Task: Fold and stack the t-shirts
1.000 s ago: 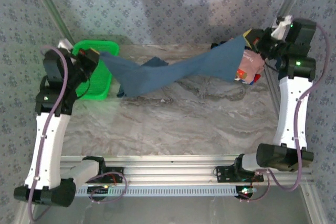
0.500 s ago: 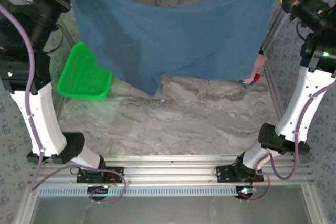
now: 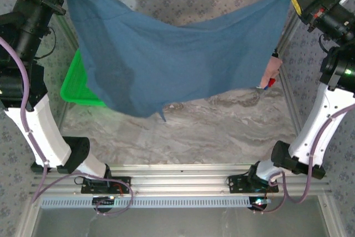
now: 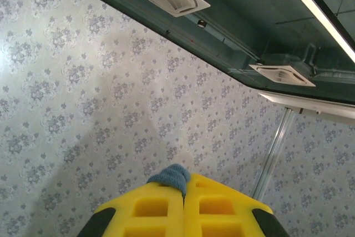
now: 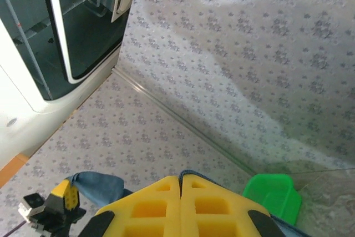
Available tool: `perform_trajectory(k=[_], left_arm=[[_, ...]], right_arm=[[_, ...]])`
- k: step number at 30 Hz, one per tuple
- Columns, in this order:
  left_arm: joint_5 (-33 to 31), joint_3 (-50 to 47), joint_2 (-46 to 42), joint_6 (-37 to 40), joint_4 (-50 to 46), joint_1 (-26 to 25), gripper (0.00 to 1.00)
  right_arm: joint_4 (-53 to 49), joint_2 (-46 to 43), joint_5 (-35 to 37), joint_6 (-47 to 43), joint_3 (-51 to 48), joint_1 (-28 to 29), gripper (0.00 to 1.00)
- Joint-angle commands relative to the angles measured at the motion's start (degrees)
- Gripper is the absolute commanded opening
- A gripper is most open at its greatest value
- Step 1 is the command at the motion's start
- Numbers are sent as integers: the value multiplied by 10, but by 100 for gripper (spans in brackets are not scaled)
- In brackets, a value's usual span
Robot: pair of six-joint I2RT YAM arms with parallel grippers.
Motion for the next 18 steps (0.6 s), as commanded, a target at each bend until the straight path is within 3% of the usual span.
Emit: perform_trajectory(k=[1, 10, 18], left_arm=[[-7, -2, -41, 39, 42, 3, 0], [-28, -8, -70, 74, 32, 4, 0], [-46, -75, -91, 114, -1, 3, 0]], right_arm=[[30, -40, -23, 23, -21, 5, 0], [20, -78, -43, 66, -26, 5, 0], [-76, -124, -38, -16, -141, 4, 0]])
